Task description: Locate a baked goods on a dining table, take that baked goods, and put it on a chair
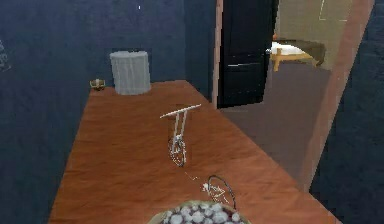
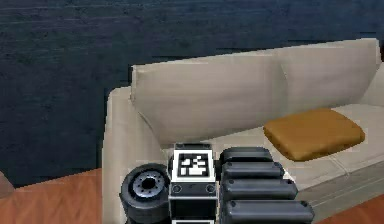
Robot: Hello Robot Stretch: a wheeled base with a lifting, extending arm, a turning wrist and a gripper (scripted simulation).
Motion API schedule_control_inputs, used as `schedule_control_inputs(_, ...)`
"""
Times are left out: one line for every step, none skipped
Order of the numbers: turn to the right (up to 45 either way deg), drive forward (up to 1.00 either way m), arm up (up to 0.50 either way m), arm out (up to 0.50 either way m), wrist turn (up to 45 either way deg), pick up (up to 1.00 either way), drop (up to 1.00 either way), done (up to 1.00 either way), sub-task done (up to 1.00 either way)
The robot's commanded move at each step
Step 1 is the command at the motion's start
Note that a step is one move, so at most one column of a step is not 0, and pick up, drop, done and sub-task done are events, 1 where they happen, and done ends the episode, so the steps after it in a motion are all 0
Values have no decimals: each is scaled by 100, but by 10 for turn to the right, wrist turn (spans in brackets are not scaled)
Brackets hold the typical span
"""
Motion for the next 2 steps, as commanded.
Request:
schedule_control_inputs(0,25,0,0,0,0,0,0,0)
schedule_control_inputs(60,0,0,0,0,0,0,0,0)
